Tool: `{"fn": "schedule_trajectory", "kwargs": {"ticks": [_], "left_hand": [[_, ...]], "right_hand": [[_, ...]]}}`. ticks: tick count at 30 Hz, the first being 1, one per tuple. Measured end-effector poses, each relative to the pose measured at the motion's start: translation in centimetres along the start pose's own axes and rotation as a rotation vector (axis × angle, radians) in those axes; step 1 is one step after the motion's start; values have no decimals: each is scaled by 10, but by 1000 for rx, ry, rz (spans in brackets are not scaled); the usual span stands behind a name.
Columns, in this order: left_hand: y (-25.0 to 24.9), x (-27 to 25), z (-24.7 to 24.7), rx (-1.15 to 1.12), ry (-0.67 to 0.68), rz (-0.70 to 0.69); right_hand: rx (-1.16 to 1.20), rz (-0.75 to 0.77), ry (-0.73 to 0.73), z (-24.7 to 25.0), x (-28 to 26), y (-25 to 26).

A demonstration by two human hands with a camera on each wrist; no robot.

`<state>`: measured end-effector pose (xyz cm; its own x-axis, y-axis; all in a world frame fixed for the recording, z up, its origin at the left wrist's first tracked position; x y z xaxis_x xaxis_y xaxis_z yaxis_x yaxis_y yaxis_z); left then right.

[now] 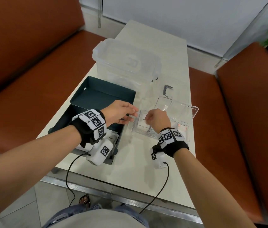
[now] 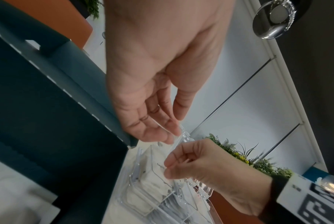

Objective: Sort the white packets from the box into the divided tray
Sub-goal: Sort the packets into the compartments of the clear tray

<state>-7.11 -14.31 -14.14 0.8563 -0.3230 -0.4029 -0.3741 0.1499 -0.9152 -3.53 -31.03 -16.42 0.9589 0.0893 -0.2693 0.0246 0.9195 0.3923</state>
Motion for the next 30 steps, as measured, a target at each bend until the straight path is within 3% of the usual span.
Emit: {"fn": "schedule_trajectory", "kwargs": {"ticks": [3, 11, 15, 19, 23, 27, 30], "left_hand": [[0, 0, 2, -5, 0, 0], [1, -14, 16, 75, 22, -34], [5, -29, 44, 256, 0, -58], [14, -45, 83, 595, -98, -97], [35, -59, 123, 858, -241, -9], [59, -74, 145, 921, -291, 94], [68, -80, 154, 884, -276, 99]], "right_hand": [[-132, -6, 23, -3, -4, 6], [-205, 15, 11, 4, -12, 19], [-20, 180, -30, 13, -20, 56], [-55, 399, 177, -6, -32, 115], [-283, 511, 431, -52, -39, 159], [-674, 472, 666, -107, -37, 157], [-843, 409, 727, -127, -34, 139]]}}
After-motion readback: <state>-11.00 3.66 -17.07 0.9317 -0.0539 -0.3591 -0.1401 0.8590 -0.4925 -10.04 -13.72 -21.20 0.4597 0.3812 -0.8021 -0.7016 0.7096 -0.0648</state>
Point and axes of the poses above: each hand's wrist, its own x-axis towards the middle knuckle, its own z-axis out of the back of the hand, y = z × x, the point moved 6 cm from there along x, towards the middle knuckle, and after that the axes turned 7 degrees about y, right-handed, at the moved point
